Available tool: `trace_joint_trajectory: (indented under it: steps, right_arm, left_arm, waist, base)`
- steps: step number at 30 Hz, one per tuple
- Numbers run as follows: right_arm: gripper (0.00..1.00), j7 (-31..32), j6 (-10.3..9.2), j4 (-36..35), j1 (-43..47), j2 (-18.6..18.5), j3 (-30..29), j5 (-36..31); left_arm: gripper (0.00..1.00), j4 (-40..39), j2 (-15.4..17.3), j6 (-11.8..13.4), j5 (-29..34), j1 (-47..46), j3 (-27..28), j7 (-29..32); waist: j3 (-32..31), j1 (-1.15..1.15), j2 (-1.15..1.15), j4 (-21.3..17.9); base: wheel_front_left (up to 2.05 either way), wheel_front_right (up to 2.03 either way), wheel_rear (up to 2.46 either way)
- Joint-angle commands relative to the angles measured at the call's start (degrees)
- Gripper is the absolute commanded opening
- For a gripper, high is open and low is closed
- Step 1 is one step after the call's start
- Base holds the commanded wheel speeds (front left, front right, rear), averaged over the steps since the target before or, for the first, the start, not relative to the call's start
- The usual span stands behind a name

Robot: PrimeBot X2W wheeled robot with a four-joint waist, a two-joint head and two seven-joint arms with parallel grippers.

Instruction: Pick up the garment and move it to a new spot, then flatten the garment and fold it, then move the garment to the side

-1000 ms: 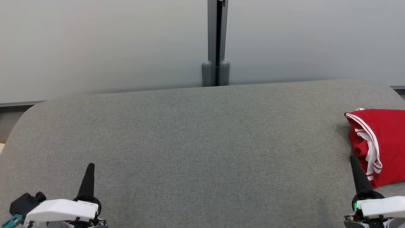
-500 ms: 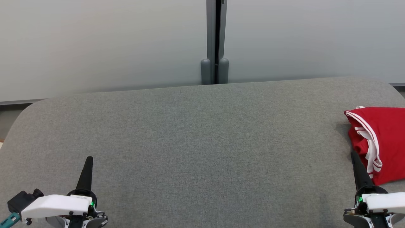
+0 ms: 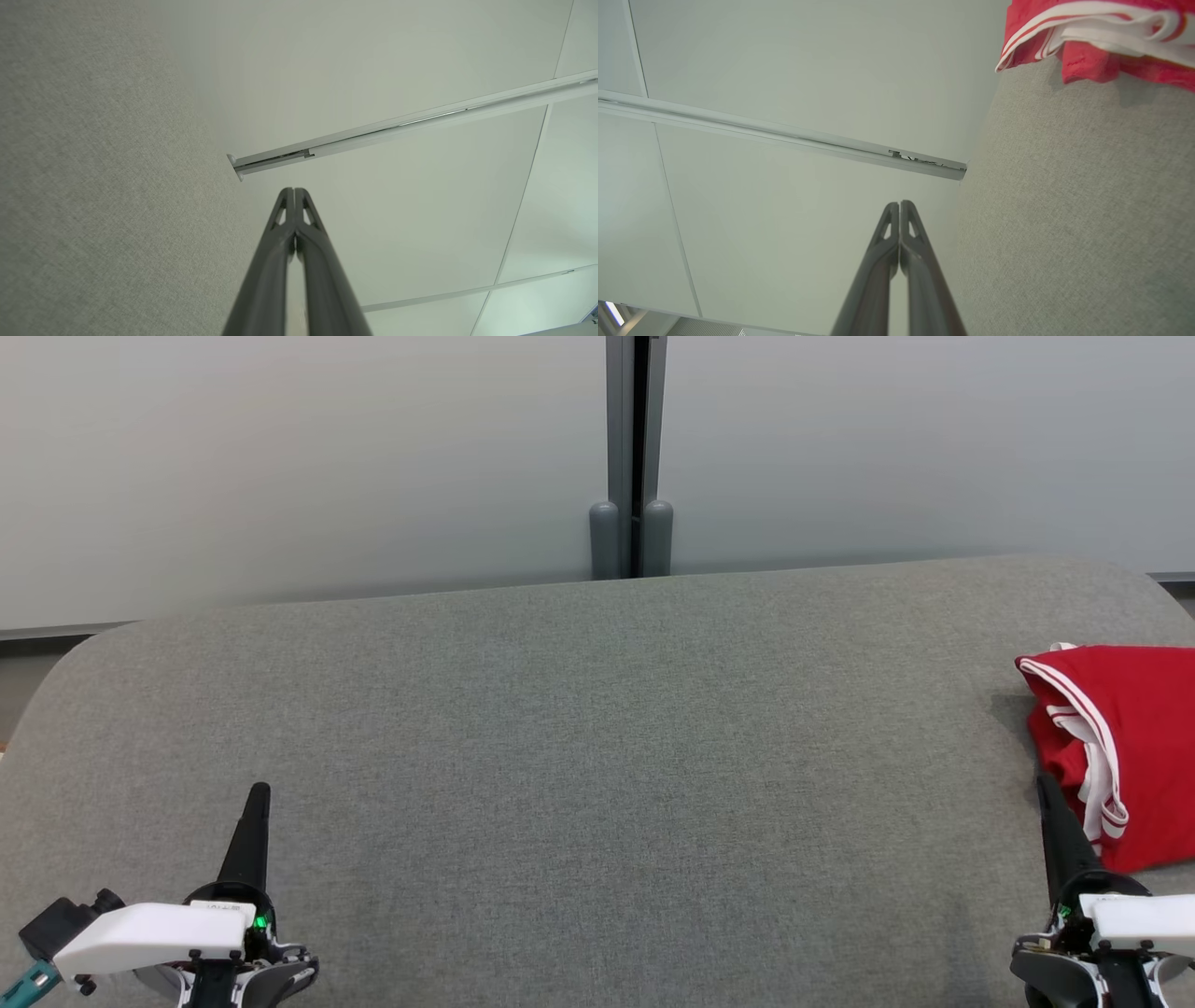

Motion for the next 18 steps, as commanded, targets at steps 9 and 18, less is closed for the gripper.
trace_joint_trajectory:
  steps: [9, 18]
  right_arm:
    - [0.0, 0.48, 0.02, 1.15, -2.02, 0.04, -0.52, 4.64]
    - [0.0, 0.62, 0.02, 2.28, -2.94, 0.25, -0.79, 8.16]
  left_arm:
    - [0.0, 0.19, -0.57, -1.19, -3.94, -1.85, 1.49, 1.06]
    - [0.0, 0.54, -1.16, -2.03, -7.03, -2.35, 2.47, 1.86]
  waist:
    - [0.38, 0.0, 0.0, -0.13]
    - [0.75, 0.0, 0.0, -0.26]
  base:
    - [0.0, 0.0, 0.0]
    - [0.0, 0.0, 0.0]
